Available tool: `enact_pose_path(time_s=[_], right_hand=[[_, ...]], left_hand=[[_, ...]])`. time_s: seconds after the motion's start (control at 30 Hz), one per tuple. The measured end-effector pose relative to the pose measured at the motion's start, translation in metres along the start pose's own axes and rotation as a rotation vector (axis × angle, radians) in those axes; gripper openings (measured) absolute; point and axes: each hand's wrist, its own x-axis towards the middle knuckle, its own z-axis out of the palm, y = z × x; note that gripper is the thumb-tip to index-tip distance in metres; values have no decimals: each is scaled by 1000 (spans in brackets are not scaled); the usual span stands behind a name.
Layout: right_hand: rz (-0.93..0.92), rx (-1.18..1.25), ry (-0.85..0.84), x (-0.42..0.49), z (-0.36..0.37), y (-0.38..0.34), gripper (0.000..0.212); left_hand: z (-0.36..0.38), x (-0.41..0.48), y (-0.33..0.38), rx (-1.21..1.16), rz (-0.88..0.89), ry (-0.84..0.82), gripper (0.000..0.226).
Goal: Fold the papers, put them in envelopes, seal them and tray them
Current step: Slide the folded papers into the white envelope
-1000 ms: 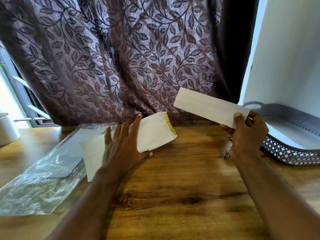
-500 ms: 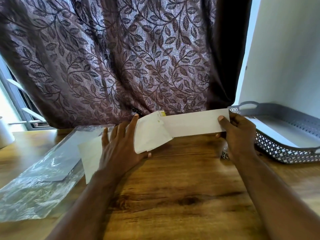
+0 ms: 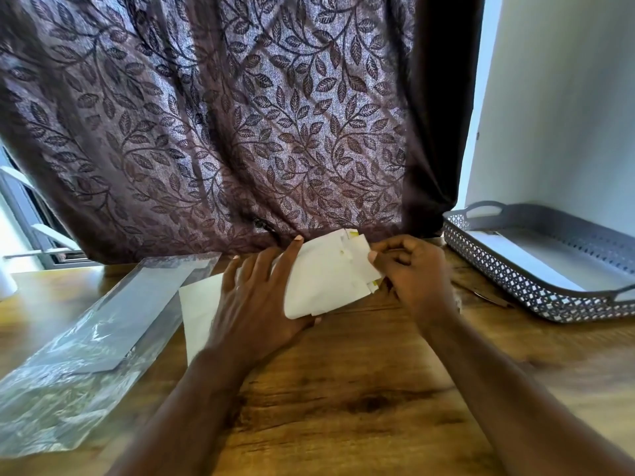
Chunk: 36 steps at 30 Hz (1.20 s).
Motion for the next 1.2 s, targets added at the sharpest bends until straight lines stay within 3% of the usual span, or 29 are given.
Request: enact_pose_path(time_s=[0.13,0.33,0.53,0.73,0.93,1.0,1.13,1.2], right_hand=[[-24,-58,-166,-7,8,-6,11],[32,114,-154,-7,1,-12,26],[2,41,-419,-19,9,-16,53],[-11,77,-424,-13,2,-15,51],[58,24,-557,-13,2,-10,27],[57,38,-507,-10,0,-11,23],[25,174,-115,-1,-8,-12,24],[111,260,-27,0,-7,-10,23]], left_hand=[[1,0,1,-17,-8,-7,118],[-2,0,-1,-40,-65,-4,119],[-2,-2,4,-30,-43,-16,113],[-2,-2,7,-25,-31,-20,110],[-2,-3,9,-17,-7,-38,108],[-3,-2,8,-17,-20,-50,110],[-2,0,7,-19,-55,-52,119],[-2,1,8,-15,-67,-37,124]])
